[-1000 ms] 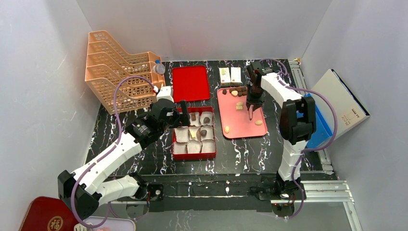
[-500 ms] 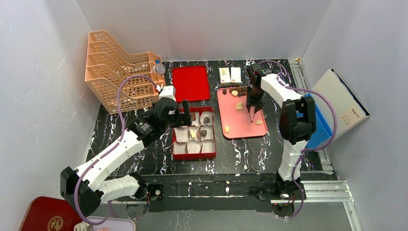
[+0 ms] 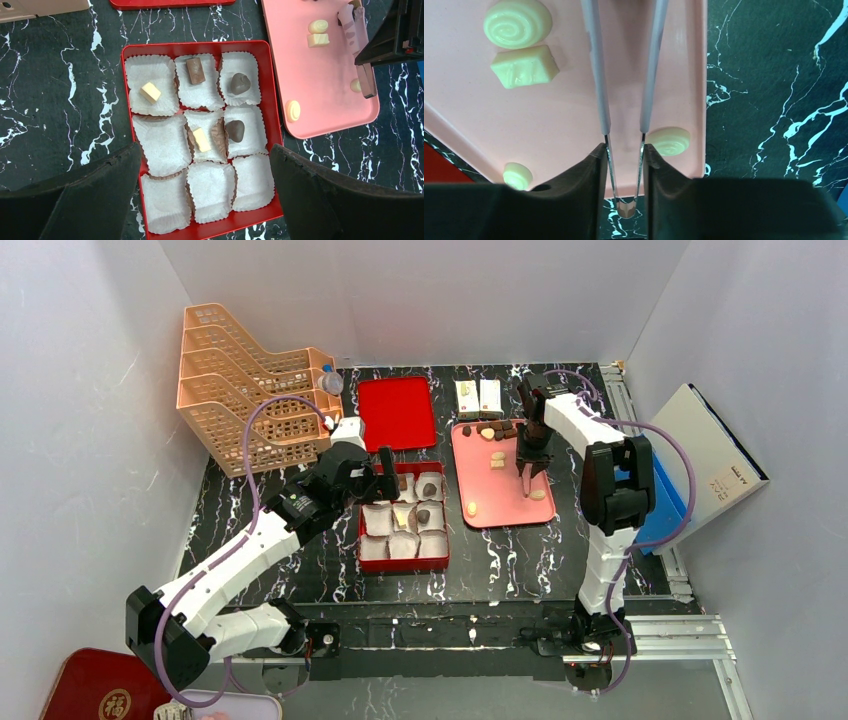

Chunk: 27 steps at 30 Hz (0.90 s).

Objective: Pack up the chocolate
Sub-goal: Pick up the fake chocolate from the plate, then place the fake chocolate in the packing box.

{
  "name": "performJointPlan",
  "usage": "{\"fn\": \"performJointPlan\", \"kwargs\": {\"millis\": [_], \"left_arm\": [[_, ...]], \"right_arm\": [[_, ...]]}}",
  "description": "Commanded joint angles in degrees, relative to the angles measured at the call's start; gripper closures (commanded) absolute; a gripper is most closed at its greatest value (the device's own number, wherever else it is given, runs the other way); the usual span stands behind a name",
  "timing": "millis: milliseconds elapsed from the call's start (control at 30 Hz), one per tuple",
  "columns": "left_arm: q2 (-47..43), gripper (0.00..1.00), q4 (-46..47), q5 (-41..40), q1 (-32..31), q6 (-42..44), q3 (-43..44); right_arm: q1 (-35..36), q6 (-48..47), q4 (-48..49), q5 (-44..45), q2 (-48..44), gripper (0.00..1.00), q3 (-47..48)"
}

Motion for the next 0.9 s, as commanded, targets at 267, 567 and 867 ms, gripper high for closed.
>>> {"fn": "performJointPlan", "kwargs": {"millis": [267,567,867], "left_arm": [[0.12,0.02,0.50,-0.08,0.50,-0.52,1.01],[-0.25,0.02,0.36,-0.50,0.56,-0.42,1.49],[-3.05,0.02,-2.51,-2.83,0.54,0.16,3.25]], "right_arm": [[-0.30,-0.89,0.68,-2.87,-2.34,0.94,-1.03],[0.15,-0.94,-0.04,-3.51,-9.03,0.99,-2.59],[6.00,-1.67,-4.50,-3.30,-15.48,0.99,-0.13]]}}
